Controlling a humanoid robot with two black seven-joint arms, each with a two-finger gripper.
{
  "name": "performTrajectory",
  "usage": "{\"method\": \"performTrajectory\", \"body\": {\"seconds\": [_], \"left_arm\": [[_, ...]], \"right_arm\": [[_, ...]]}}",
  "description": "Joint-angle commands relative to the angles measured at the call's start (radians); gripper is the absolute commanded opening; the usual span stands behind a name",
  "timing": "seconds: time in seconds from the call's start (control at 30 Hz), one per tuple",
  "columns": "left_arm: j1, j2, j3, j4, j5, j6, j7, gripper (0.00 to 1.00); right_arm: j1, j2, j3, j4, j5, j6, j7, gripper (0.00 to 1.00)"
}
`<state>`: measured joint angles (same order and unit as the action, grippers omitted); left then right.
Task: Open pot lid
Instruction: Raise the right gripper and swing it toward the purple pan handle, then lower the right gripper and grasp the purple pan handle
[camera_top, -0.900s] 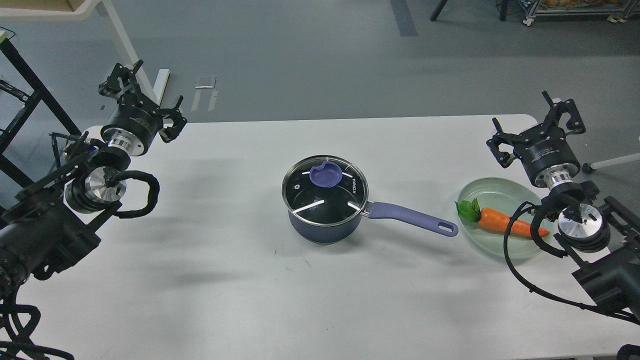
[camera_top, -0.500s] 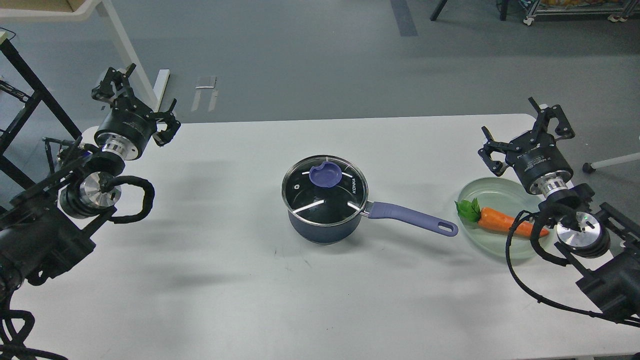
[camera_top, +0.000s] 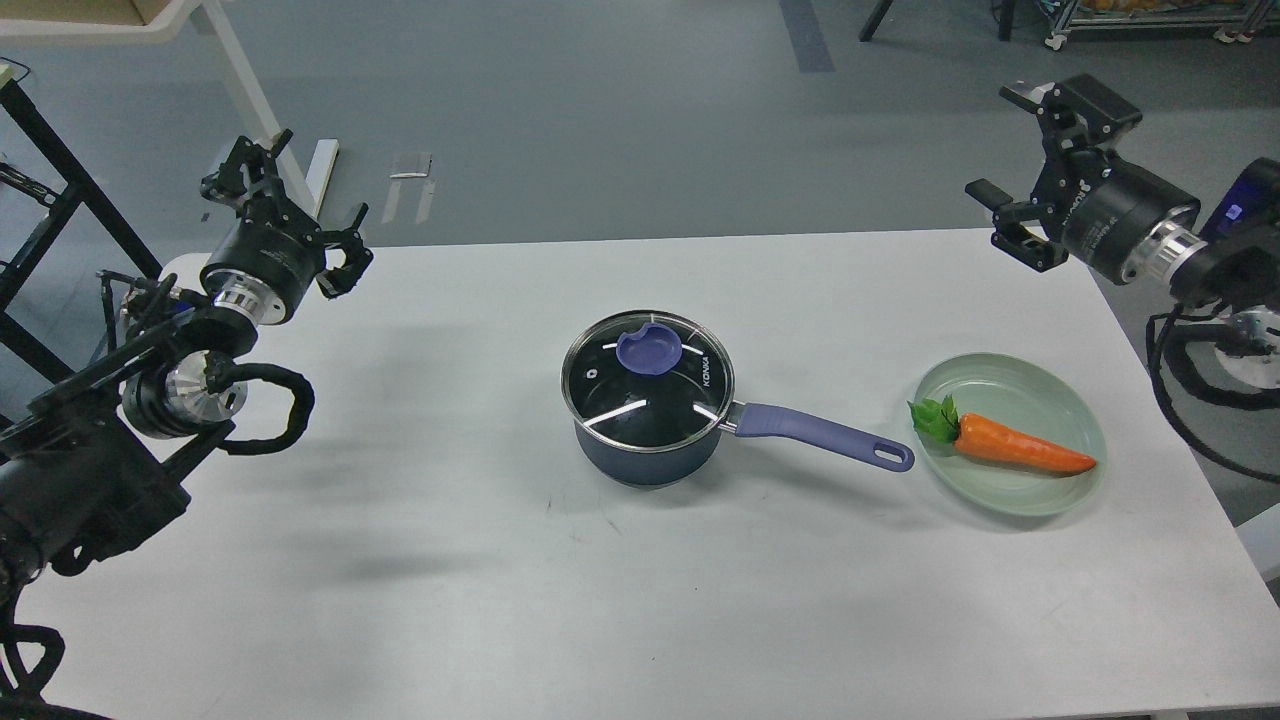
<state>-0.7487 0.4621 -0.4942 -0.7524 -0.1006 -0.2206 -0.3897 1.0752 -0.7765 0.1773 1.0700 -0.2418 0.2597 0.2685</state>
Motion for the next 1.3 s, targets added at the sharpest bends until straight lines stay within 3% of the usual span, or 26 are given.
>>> {"method": "performTrajectory", "body": {"seconds": [0.0, 0.23, 0.53, 0.63, 0.77, 1.27], "left_arm": [[0.0, 0.009, 0.003, -0.007, 0.039, 0.004, -0.003, 0.99], [0.002, 0.035, 0.002, -0.008, 0.039, -0.009, -0.008, 0.99], [-0.008, 0.027, 0.003, -0.05, 0.042, -0.003, -0.001, 0.99], [-0.011, 0.024, 0.005, -0.05, 0.047, -0.003, 0.0, 0.99], [-0.011, 0.023, 0.005, -0.05, 0.067, -0.005, 0.0, 0.99], [-0.012, 0.024, 0.005, -0.05, 0.07, 0.001, 0.005, 0.99]], "right_arm": [[0.22, -0.003, -0.252, 0.044, -0.048, -0.016, 0.0, 0.98], [0.388, 0.036, -0.545, 0.204, -0.503, -0.134, 0.001, 0.98], [0.442, 0.098, -0.699, 0.295, -0.882, -0.183, 0.034, 0.95], [0.453, 0.12, -0.743, 0.32, -1.011, -0.183, 0.063, 0.94], [0.463, 0.125, -0.783, 0.334, -1.161, -0.183, 0.149, 0.94], [0.43, 0.233, -0.832, 0.219, -1.242, -0.185, 0.153, 0.88]]}}
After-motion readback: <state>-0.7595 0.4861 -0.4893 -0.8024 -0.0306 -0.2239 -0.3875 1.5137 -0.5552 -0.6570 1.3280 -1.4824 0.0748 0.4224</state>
